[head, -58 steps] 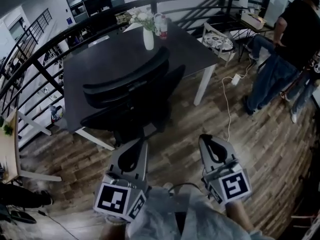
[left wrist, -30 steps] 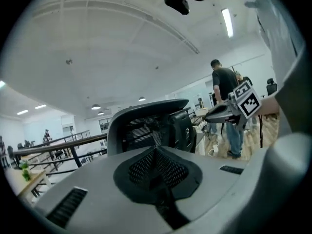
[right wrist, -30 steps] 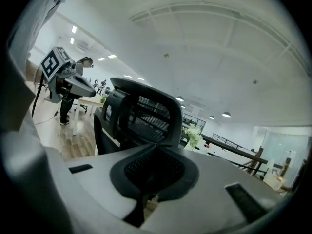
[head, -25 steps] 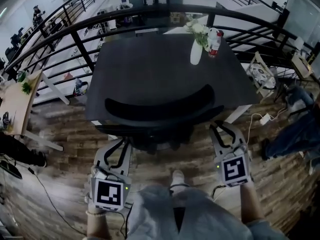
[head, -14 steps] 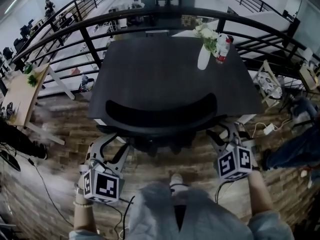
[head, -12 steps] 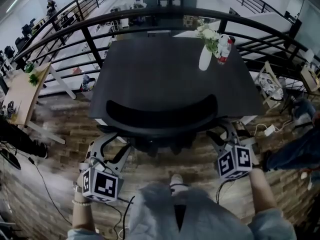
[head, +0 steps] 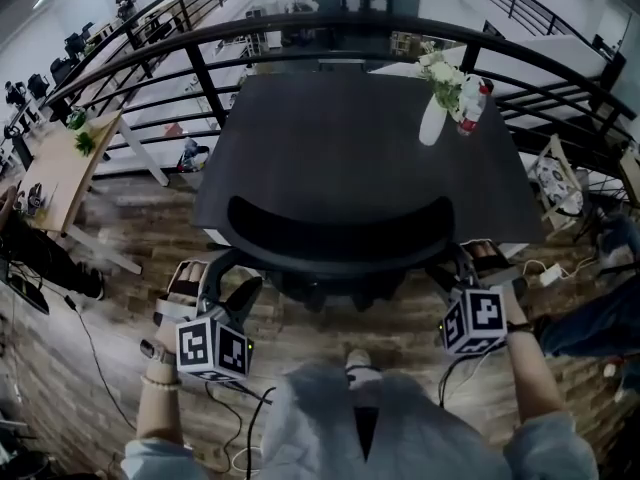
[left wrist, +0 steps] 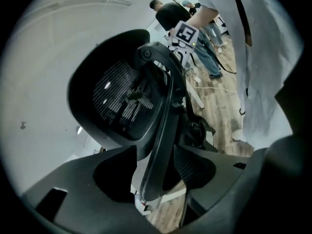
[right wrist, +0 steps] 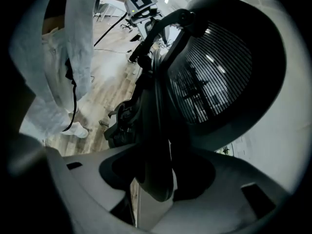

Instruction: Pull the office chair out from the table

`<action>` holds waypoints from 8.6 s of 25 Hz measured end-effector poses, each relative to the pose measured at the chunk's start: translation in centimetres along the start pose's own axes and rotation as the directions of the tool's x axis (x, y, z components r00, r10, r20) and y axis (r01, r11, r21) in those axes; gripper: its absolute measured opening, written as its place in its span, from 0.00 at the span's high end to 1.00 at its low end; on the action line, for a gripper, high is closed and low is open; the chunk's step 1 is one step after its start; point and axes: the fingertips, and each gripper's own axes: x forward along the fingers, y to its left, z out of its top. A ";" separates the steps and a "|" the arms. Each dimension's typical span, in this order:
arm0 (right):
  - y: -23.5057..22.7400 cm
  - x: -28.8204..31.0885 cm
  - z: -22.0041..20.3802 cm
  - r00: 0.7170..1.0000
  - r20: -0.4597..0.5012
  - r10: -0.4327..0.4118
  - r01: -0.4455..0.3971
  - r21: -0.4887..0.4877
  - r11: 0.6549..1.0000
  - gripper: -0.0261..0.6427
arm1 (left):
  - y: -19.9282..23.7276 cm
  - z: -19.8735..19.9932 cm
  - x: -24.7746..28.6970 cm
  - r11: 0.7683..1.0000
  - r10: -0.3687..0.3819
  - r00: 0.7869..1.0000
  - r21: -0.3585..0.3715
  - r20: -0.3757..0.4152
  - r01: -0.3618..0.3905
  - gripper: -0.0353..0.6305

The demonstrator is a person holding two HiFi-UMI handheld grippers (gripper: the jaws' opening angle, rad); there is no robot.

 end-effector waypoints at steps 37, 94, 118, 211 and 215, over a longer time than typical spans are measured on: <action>-0.5 1.0 -0.7 0.985 -0.095 -0.147 0.151 0.031 0.988 0.68 | 0.1 -4.2 5.3 0.950 0.065 0.991 0.312 -0.120 -0.024 0.66; 17.1 -17.8 -1.5 0.971 -0.182 -0.156 0.174 0.088 0.981 0.67 | -16.5 3.1 -12.9 0.970 0.049 0.991 0.242 -0.124 -0.017 0.66; 28.3 -30.3 -1.7 0.954 -0.202 -0.222 0.244 0.094 0.965 0.66 | -25.9 8.1 -24.2 0.964 0.062 0.993 0.263 -0.097 -0.034 0.66; 26.3 -37.8 8.5 0.861 0.112 -0.497 0.097 0.922 0.375 0.96 | -24.3 17.9 -32.7 0.842 0.108 0.940 -0.532 0.324 0.087 0.93; 26.2 -37.7 8.6 0.856 0.117 -0.503 0.101 0.917 0.386 0.96 | -24.5 17.7 -32.6 0.842 0.107 0.941 -0.532 0.321 0.086 0.93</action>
